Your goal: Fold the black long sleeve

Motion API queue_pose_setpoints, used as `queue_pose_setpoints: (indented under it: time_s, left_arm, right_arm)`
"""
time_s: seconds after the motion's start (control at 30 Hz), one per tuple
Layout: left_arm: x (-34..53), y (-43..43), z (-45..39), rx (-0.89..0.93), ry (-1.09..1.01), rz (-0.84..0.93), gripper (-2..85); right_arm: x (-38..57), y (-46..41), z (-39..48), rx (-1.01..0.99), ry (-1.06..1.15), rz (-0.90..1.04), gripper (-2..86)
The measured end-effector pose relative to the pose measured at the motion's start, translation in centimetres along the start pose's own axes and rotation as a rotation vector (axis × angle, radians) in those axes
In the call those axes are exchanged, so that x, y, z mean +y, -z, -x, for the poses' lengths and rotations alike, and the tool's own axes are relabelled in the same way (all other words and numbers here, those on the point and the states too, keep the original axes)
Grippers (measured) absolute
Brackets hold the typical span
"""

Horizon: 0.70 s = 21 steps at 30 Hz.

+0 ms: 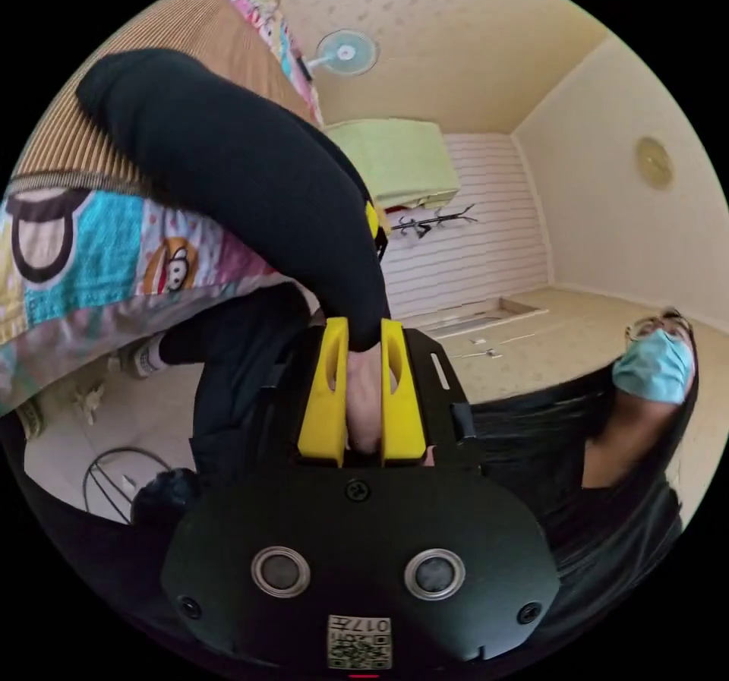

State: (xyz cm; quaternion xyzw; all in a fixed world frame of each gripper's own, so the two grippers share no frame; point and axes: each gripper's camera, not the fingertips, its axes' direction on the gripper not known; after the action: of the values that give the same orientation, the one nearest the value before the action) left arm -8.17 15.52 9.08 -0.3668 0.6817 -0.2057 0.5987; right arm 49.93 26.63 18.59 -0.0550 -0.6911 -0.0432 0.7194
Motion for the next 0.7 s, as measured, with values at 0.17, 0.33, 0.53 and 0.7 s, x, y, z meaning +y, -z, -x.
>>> queue_pose_setpoints:
  time_s: [0.17,0.33,0.53,0.7]
  left_arm:
    - [1.1,1.8,-4.9,-0.183,-0.209,-0.079,-0.4]
    - [1.0,0.8,-3.7,-0.233,-0.19,-0.067,-0.9]
    - [0.3,0.9,-0.3,-0.283,-0.109,-0.102,-0.8]
    - [-0.3,5.2,1.0,-0.471,-0.087,-0.229,3.0]
  right_arm:
    - [-8.9,-0.4,14.0,0.206,0.462,0.077,12.5]
    - [-14.5,6.1,19.6,0.266,0.523,-0.13,11.2]
    - [-10.5,17.4,13.5,0.563,0.151,-0.393,10.2]
    - [3.2,22.4,6.6,0.959,-0.221,-0.442,11.9]
